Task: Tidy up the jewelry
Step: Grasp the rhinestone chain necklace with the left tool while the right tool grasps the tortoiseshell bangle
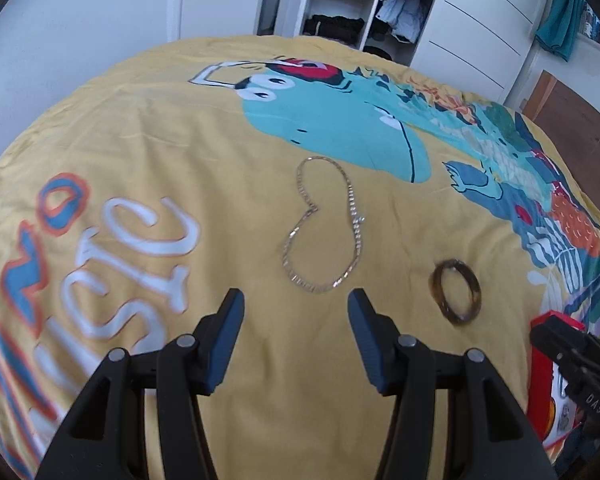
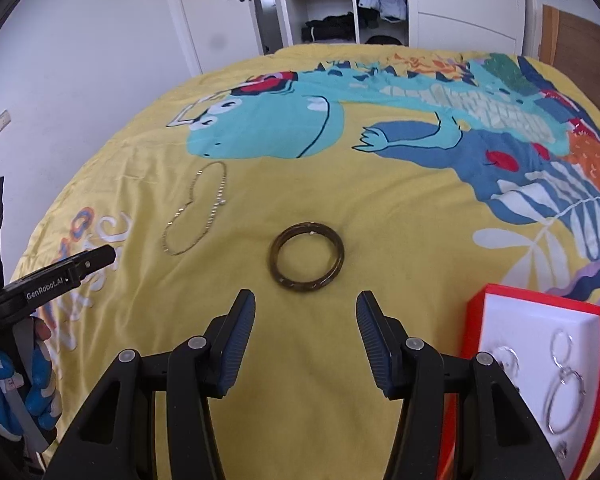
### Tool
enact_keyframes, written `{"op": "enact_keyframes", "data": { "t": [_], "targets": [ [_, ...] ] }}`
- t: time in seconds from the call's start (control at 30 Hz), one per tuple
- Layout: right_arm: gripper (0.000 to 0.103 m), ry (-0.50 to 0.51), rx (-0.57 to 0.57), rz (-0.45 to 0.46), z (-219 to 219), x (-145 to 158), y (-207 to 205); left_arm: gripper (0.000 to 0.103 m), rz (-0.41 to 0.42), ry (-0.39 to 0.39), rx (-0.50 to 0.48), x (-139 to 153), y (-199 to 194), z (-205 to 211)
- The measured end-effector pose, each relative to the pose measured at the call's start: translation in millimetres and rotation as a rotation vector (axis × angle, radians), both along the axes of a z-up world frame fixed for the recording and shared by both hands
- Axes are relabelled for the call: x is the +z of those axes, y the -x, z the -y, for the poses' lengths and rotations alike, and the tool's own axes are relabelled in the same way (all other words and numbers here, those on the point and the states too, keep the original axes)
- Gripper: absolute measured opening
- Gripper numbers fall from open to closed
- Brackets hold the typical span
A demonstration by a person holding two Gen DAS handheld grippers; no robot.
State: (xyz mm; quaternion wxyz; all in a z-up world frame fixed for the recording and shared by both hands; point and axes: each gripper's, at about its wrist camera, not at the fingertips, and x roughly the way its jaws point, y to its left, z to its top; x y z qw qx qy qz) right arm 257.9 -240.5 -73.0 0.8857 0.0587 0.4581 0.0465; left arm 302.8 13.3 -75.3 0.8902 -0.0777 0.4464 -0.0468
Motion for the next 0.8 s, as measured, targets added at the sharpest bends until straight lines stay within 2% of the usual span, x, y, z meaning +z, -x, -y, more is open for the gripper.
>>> {"op": "enact_keyframes", "data": {
  "t": [0.13, 0.37, 0.6, 0.8],
  "targets": [
    [0.052, -0.017, -0.021, -0.018, 10, -22, -23, 0.054, -0.003, -0.003, -0.046, -15, -31, 20],
    [0.056, -0.052, -0.033, -0.044, 16, -50, -53, 0.057, 0.005, -0.086, -0.114, -36, -65, 50],
    [0.057, -0.042, -0.038, -0.069, 12, -71, -77, 0.059, 0.027, -0.140, -0.131, -43, -88, 55],
    [0.057, 0.005, -0.042, -0.085, 9, -82, -92, 0.059, 0.027, -0.175, -0.140, -52, -104, 55]
  ]
}}
